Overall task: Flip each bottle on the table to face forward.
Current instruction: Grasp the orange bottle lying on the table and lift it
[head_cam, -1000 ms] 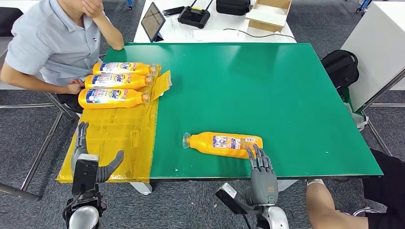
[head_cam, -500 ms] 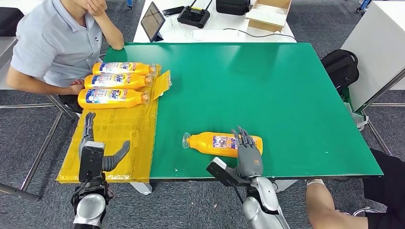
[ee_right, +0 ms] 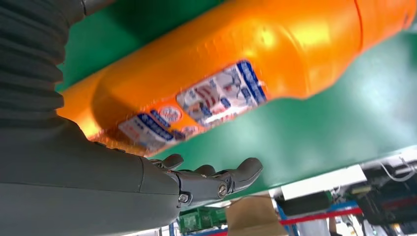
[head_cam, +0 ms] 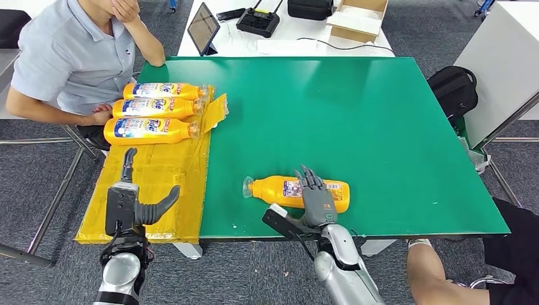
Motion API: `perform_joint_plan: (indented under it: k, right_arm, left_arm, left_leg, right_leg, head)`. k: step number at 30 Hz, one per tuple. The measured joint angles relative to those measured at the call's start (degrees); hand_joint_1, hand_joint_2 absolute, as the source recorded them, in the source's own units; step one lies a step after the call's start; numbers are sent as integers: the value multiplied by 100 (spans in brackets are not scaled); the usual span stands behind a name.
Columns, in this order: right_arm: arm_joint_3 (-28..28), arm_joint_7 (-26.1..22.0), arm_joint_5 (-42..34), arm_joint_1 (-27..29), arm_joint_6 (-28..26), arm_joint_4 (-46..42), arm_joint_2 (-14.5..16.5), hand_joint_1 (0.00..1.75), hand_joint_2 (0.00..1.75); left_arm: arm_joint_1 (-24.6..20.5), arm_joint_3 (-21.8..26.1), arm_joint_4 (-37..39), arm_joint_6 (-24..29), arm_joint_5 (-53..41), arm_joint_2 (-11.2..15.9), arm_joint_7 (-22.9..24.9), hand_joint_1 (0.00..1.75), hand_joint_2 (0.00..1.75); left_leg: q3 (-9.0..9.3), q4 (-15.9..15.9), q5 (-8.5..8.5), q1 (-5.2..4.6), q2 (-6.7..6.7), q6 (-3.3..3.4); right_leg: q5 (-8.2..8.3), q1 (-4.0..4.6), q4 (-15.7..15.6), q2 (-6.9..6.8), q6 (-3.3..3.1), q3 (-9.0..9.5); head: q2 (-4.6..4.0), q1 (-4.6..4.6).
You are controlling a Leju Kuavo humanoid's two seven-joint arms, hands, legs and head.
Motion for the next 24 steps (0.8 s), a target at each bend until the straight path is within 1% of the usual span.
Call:
perform_joint_plan:
  k: [8,15,19,24]
  right_arm:
    - [131,291,251,-84,55,154,-2,0,175]
    - [216,687,810,-112,-136,169,-16,0,175]
    - [224,754,993,-113,-239,136,-16,0,175]
    - [226,769,1039,-115,-245,111,-16,0,175]
  left_arm:
    - [1,1,0,-56,3,0,46,0,175]
    - [24,5,-1,-116,-5,-6,66,0,175]
    - [52,10,-2,-168,-14,-11,81,0,175]
    - [60,25,-2,-209,-11,-13,95,0,175]
  left_leg:
    - [-1,0,0,0,0,0]
    - [-1,0,0,0,0,0]
    - [-1,0,0,0,0,0]
    - [-1,0,0,0,0,0]
  right_leg:
    - [0,0,0,0,0,0]
    - [0,0,0,0,0,0]
    - [0,0,0,0,0,0]
    - [0,0,0,0,0,0]
  head:
    - [0,0]
    - [0,0]
    - [0,0]
    - [0,0]
